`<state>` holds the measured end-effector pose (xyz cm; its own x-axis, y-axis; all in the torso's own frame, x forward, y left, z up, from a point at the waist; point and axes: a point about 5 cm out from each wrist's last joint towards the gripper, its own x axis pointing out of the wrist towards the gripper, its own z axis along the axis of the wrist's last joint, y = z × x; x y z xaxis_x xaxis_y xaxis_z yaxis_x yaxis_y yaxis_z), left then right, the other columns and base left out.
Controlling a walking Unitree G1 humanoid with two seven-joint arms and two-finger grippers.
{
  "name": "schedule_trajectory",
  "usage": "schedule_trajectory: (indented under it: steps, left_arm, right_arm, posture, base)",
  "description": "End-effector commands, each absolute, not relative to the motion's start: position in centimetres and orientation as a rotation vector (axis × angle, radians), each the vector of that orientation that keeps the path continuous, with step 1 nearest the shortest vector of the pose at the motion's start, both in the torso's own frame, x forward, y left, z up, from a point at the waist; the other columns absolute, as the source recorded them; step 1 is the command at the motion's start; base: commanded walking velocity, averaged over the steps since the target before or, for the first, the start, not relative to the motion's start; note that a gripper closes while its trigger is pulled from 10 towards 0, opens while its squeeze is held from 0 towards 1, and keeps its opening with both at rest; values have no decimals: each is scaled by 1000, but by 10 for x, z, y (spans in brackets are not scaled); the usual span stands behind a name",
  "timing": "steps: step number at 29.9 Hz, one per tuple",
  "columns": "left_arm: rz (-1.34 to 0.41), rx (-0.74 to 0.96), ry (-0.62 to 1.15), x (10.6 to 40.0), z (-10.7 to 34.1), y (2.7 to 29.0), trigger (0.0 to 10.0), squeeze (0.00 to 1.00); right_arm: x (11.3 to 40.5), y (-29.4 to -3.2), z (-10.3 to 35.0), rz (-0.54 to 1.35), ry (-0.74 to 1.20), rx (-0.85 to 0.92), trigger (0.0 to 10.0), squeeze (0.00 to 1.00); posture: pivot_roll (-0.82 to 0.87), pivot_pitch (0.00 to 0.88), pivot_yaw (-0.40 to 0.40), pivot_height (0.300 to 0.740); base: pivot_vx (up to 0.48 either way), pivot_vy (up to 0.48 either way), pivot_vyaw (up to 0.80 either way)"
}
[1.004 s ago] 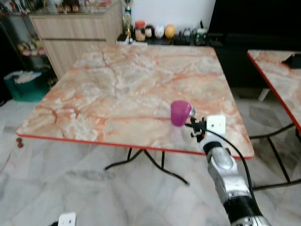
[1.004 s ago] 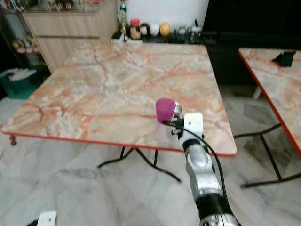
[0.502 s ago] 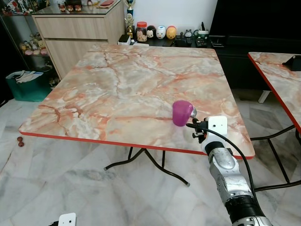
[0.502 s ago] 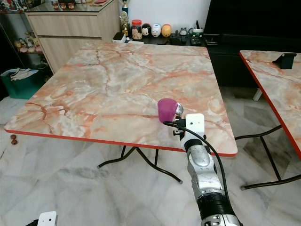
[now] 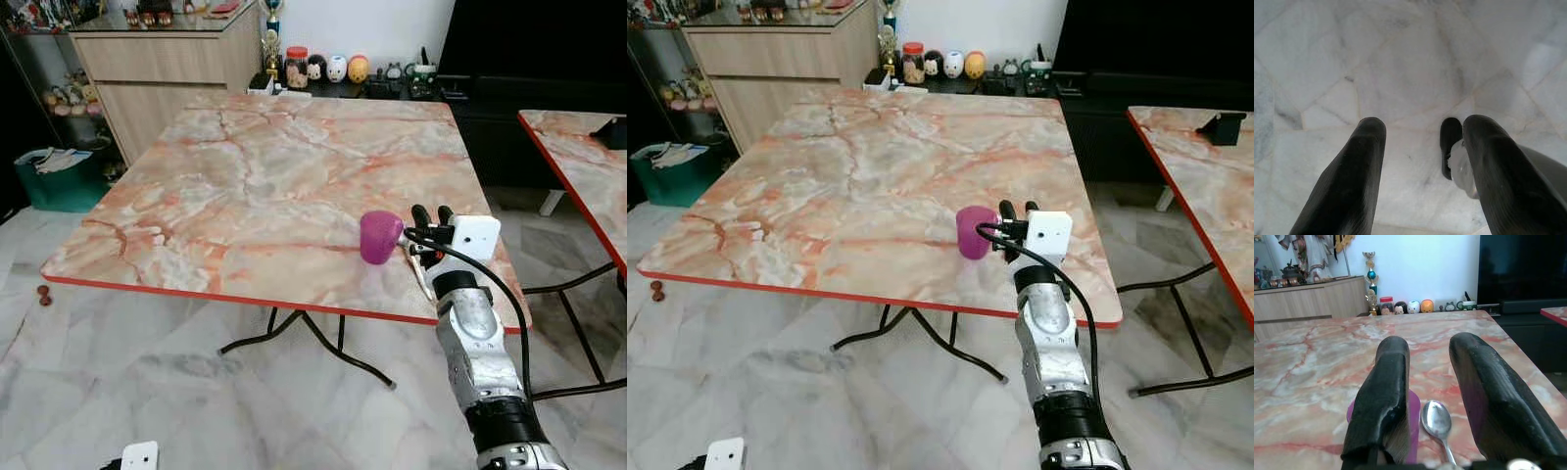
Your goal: Setting the table
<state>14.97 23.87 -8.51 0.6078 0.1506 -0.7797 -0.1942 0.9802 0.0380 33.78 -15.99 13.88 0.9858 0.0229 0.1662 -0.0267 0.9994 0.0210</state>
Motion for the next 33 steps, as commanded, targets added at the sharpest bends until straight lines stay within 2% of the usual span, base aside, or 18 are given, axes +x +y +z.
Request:
schedule_trajectory:
  steps: [1,13,24,33]
  left_arm:
    - [198,-49,880,152,-84,238,10000,0]
    - [194,-42,856,160,-81,236,10000,0]
    - [199,-34,846,162,-80,236,10000,0]
    - [197,-31,855,160,-81,235,10000,0]
  right_arm:
    - [337,-160,140,22,-180,29,10000,0]
    - [336,-165,137,4,-166,23,10000,0]
    - [330,-168,134,-6,-154,10,10000,0]
    - [325,-177,114,-50,-18,-43,10000,0]
  posture:
    - [-50,0,4,720]
    - [-55,0,4,720]
    - [-60,0,4,720]
    - [-61,0,3,720]
  base:
    - [281,0,0]
    - [300,0,0]
    - [0,0,0]
    - [0,0,0]
